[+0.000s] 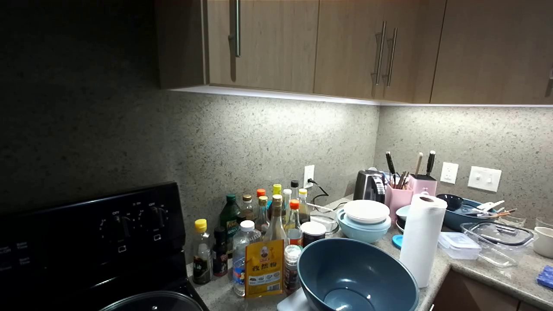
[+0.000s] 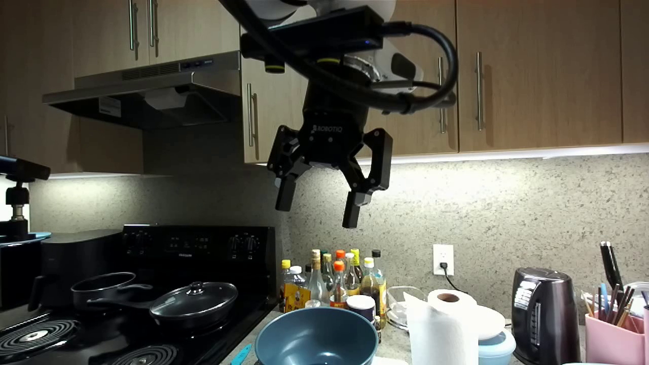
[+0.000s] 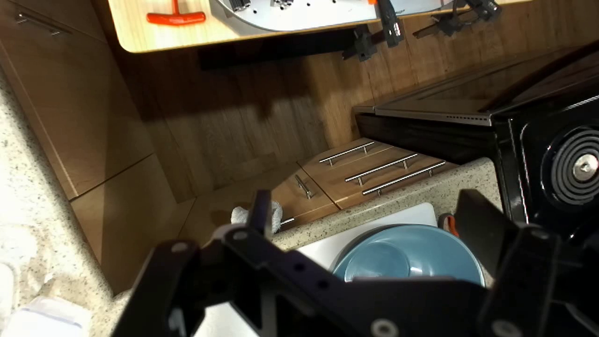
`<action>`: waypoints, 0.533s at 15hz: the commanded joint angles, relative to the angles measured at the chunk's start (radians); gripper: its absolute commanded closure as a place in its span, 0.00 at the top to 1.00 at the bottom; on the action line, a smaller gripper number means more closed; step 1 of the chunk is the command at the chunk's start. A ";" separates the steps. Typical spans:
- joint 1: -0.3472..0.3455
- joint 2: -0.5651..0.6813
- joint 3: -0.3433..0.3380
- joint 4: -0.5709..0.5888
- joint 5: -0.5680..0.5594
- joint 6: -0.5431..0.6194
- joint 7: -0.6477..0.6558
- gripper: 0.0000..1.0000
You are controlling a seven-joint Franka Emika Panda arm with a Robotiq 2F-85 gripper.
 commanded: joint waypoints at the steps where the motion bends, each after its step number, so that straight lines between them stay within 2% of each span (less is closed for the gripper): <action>1: -0.017 0.004 0.013 0.002 0.007 -0.001 -0.008 1.00; 8: -0.015 0.025 0.010 0.013 0.012 -0.013 -0.008 1.00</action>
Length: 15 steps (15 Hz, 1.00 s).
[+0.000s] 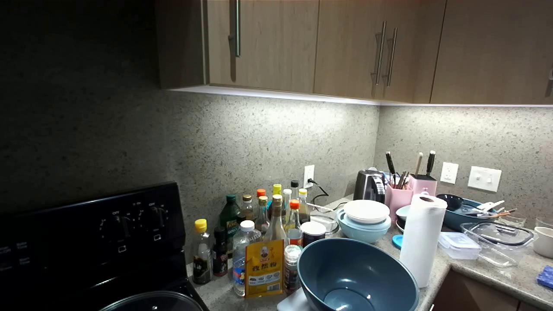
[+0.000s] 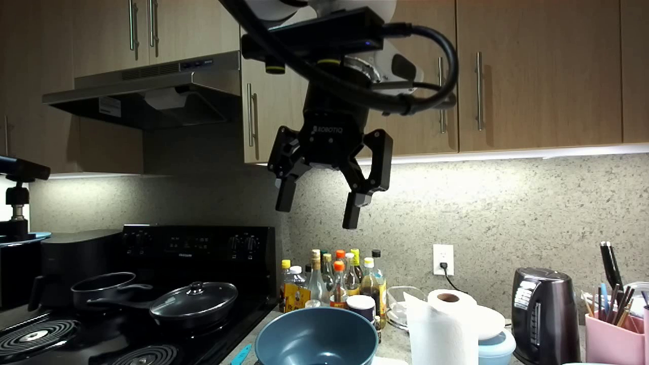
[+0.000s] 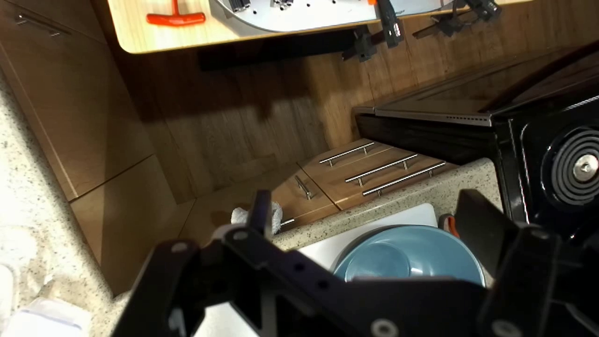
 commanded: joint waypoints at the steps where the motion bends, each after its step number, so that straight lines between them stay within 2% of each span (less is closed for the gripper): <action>1: -0.014 0.025 0.010 0.014 0.012 -0.015 -0.008 1.00; 15: -0.015 0.045 0.006 0.025 0.017 -0.038 -0.020 1.00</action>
